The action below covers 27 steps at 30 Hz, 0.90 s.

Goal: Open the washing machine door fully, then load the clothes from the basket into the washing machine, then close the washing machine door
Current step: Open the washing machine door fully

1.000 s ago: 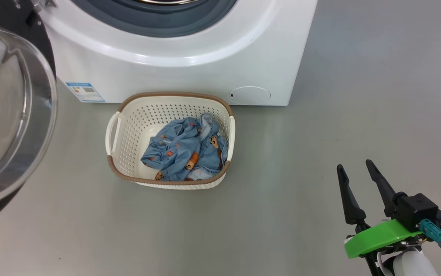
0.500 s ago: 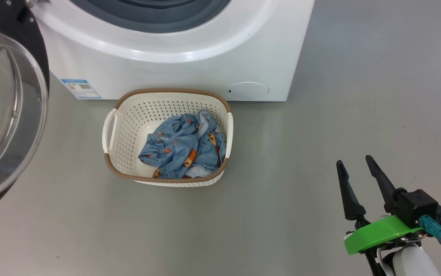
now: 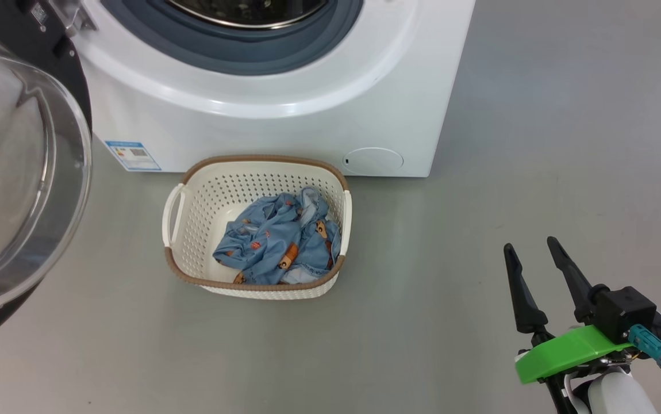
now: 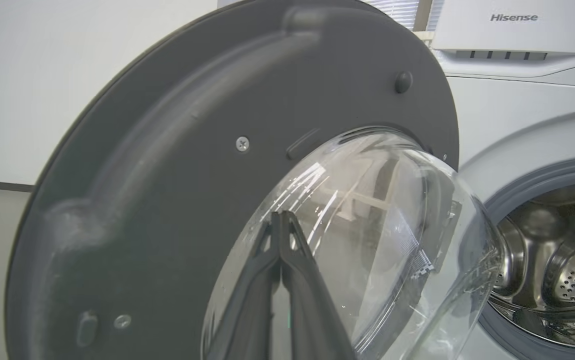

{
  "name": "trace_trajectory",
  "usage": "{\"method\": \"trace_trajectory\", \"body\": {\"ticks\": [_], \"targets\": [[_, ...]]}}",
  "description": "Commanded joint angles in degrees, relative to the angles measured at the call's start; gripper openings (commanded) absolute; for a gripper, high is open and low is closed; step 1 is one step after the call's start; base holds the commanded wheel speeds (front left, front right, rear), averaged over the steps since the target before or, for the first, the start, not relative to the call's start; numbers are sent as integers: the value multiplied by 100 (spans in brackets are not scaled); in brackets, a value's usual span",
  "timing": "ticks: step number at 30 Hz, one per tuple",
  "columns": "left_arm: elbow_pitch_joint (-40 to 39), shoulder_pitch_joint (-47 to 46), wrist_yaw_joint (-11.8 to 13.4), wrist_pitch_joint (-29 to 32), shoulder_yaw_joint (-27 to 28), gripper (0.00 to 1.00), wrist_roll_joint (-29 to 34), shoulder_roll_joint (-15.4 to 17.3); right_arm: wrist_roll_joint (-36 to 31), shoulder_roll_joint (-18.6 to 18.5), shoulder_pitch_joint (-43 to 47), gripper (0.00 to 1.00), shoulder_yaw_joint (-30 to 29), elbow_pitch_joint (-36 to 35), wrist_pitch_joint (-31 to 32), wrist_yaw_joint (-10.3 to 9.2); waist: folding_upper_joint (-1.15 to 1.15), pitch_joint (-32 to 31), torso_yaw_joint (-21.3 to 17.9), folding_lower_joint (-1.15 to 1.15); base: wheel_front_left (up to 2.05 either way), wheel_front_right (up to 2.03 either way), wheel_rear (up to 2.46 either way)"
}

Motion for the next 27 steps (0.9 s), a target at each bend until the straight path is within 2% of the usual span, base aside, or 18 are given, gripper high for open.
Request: {"method": "trace_trajectory", "body": {"ticks": [1, 8, 9, 12, 13, 15, 16, 21, 27], "targets": [[-359, 212, -15, -21, -144, 0, 55, 162, 87, 7, 5, 100, 201, -114, -68, 51, 0, -88, -7, 0, 0, 0, 0], [-1064, 877, -18, -21, -910, 0, -9, -58, 174, 7, 100, 100, 232, -130, -68, 51, 0, -292, -128, 0, 0, 0, 0], [-1137, 975, -18, -21, -1033, 7, -14, -69, 182, 7, 117, 100, 234, -136, -68, 51, 0, -322, -155, 0, 0, 0, 0], [-1244, 1221, -18, -21, -1315, 49, -113, -85, 204, 7, 164, 100, 224, -157, -68, 51, 0, -398, -241, 0, 0, 0, 0], [-1244, 1221, -18, -21, -1315, 49, -113, -85, 204, 7, 164, 100, 224, -157, -68, 51, 0, -398, -241, 0, 0, 0, 0], [-1279, 1345, 21, -21, -1543, 89, -216, -86, 270, 7, 187, 100, 176, -190, -68, 51, 0, -438, -294, 0, 0, 0, 0], [-1293, 1413, 47, -21, -1662, 100, -220, -87, 260, 7, 193, 100, 173, -211, -68, 51, 0, -457, -328, 0, 0, 0, 0], [-1325, 1693, 184, -21, -2208, 100, -270, -88, 214, 7, 232, 100, 211, -287, -68, 51, 0, -540, -484, 0, 0, 0, 0], [-1209, 1971, 226, -21, -2711, 100, -73, -89, 171, 7, 306, 100, 253, -372, -68, 51, 0, -646, -690, 0, 0, 0, 0]]}}
